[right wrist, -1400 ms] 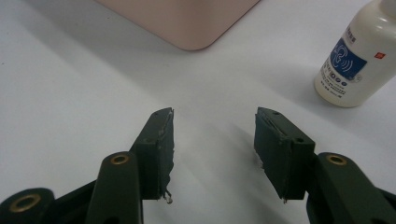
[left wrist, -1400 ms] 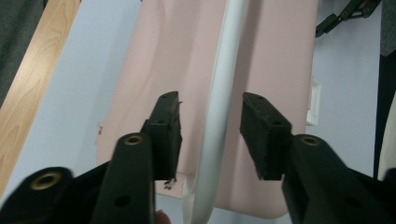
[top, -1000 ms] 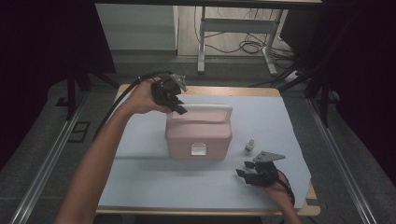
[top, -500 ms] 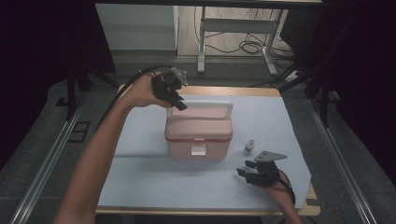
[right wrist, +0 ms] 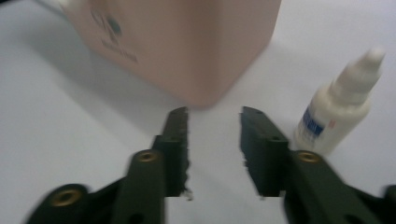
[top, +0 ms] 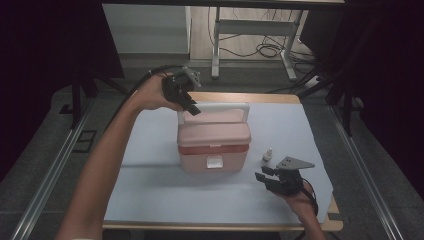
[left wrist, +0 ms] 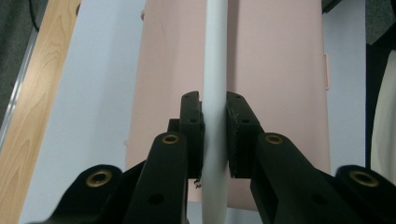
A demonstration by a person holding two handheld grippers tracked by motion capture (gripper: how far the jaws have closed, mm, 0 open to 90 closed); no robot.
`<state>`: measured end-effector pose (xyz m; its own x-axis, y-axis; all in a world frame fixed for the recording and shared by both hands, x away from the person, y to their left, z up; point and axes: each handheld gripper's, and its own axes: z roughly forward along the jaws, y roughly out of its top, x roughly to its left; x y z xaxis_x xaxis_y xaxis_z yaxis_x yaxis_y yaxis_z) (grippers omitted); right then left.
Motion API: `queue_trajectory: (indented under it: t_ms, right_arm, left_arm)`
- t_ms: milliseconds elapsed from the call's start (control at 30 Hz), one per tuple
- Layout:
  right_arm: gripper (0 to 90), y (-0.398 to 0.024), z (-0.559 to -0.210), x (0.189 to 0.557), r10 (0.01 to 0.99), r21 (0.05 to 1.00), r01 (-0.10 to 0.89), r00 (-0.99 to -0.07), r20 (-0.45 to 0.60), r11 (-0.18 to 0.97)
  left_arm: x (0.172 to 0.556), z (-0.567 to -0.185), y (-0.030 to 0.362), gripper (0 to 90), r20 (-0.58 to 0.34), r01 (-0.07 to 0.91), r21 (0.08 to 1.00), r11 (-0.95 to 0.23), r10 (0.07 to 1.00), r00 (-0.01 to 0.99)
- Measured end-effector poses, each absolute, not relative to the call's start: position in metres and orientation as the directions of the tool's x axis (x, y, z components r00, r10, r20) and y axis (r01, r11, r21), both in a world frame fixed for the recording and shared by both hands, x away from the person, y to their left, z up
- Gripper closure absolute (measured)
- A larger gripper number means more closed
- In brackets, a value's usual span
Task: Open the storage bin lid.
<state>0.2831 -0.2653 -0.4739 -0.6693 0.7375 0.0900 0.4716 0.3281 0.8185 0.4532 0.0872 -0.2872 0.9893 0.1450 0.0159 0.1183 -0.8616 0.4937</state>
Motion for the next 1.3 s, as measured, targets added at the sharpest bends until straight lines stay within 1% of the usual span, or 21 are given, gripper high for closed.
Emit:
queue_trajectory:
  t_ms: [33,133,167,200,267,600,867,1300]
  right_arm:
    - [71.3,-0.264,-0.467,0.282,0.735,0.832,0.454,-0.673,0.086,0.319]
    - [80.9,-0.260,-0.453,0.282,0.729,0.860,0.414,-0.680,0.075,0.298]
    - [85.6,-0.256,-0.444,0.282,0.725,0.875,0.390,-0.686,0.067,0.287]
    - [85.6,-0.256,-0.444,0.282,0.725,0.875,0.390,-0.686,0.067,0.287]
    - [89.0,-0.250,-0.435,0.284,0.717,0.885,0.364,-0.695,0.051,0.289]
    - [89.5,-0.224,-0.408,0.299,0.702,0.903,0.313,-0.712,0.018,0.293]
    - [89.6,-0.212,-0.411,0.306,0.696,0.899,0.315,-0.718,0.015,0.305]
    - [89.5,-0.201,-0.417,0.313,0.713,0.900,0.310,-0.701,-0.001,0.306]
  left_arm:
    - [0.453,-0.287,0.087,79.3,0.016,0.118,0.494,-0.861,0.145,0.989]
    - [0.453,-0.287,0.088,79.3,0.016,0.118,0.491,-0.863,0.144,0.989]
    - [0.453,-0.287,0.088,79.3,0.016,0.117,0.492,-0.863,0.144,0.990]
    - [0.453,-0.287,0.088,79.3,0.016,0.117,0.492,-0.863,0.144,0.990]
    - [0.453,-0.288,0.088,79.3,0.014,0.120,0.492,-0.862,0.145,0.989]
    - [0.454,-0.289,0.089,79.3,0.015,0.115,0.499,-0.859,0.142,0.990]
    - [0.454,-0.289,0.089,79.2,0.007,0.122,0.502,-0.856,0.145,0.989]
    - [0.454,-0.290,0.089,79.0,0.016,0.113,0.499,-0.859,0.140,0.990]
